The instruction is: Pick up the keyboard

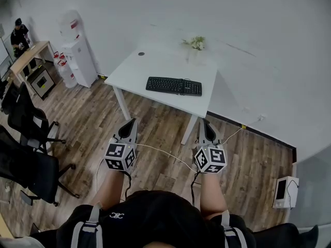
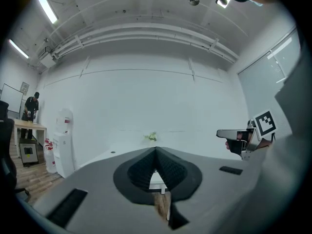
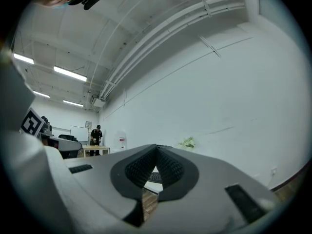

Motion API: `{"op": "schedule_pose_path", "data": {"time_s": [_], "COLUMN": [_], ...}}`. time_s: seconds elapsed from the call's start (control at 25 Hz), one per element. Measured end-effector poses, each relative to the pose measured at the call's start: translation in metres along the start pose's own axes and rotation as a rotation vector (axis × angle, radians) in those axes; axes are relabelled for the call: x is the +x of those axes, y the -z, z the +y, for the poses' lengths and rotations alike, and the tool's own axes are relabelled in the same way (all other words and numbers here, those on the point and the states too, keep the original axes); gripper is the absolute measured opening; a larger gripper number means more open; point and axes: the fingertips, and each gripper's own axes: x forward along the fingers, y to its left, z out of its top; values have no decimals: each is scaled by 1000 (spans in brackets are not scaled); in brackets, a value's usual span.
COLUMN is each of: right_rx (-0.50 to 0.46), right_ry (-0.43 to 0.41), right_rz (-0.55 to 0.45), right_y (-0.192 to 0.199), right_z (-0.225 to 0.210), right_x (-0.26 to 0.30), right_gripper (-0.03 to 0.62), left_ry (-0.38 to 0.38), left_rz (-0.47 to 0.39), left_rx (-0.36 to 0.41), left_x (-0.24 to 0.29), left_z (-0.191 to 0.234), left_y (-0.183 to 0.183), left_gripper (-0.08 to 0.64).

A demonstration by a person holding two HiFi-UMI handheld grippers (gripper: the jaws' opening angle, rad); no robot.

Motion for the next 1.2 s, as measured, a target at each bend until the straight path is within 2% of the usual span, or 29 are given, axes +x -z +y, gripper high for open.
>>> {"op": "schedule_pose_path", "data": {"time_s": [0.28,0.68,0.92,1.2], "right_rx": [-36,-46,-25,-36], "right_ry": [23,93,100,75], "right_rz": [4,-8,-7,-6], "right_y": [6,23,37,45], "right_z": [23,32,13,-17], "right_x": [17,33,69,140], "right_gripper": [5,5,5,5], "left_ry": [13,68,60,41], "left_rz": [-7,14,13,13], "left_rx": [4,25,41,37], "left_x": [3,21,53,123], "left_z": [36,68,80,97], "left_y": [3,20,24,27], "left_gripper": [11,11,11,11]}}
